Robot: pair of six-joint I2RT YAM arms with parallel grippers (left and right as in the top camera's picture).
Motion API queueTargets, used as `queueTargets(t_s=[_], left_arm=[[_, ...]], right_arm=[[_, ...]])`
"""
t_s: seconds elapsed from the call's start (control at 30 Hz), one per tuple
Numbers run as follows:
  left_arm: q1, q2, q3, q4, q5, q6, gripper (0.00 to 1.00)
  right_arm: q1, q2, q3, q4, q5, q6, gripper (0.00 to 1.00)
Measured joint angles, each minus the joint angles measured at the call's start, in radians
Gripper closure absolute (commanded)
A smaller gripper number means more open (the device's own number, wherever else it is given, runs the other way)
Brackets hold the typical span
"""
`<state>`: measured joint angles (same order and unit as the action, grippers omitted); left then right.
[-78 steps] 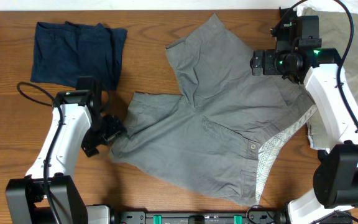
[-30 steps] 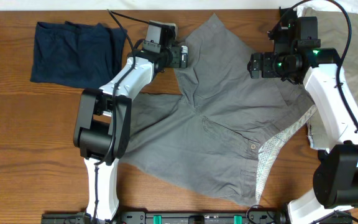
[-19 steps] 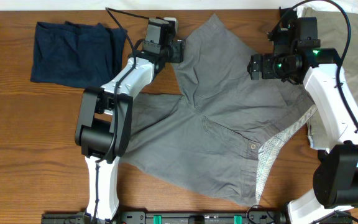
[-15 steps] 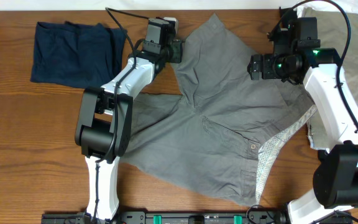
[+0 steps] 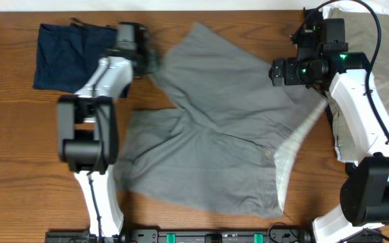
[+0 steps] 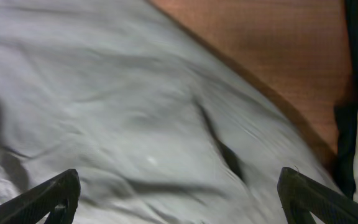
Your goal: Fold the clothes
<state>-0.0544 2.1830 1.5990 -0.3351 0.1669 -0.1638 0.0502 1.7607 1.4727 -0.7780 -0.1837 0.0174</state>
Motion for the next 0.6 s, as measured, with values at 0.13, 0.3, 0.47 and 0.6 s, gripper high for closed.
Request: queueTargets(t_s=[0.13,0.3,0.47,0.6], left_arm=[[0.096,-0.060,0.000,-0.046,-0.016,-0.005,0.06],[0.144,-0.143,0.000,-0.156,-0.021,-0.016,0.05],[0.126,-0.249,0.000,-0.297,-0.020,-0.016,0.05],[0.110,-0.370,0.000,-0.421,-0.021,-0.016,0.05]], right_arm=[[0.000,0.000,0.000,0.014,0.000,0.000,0.01],[0.005,0.000,0.000,0.013,0.000,0.005,0.01],[0.017,0.009,0.000,0.003,0.000,0.020,0.56],[0.050,0.079,0.000,-0.033,0.001,0.028,0.67]])
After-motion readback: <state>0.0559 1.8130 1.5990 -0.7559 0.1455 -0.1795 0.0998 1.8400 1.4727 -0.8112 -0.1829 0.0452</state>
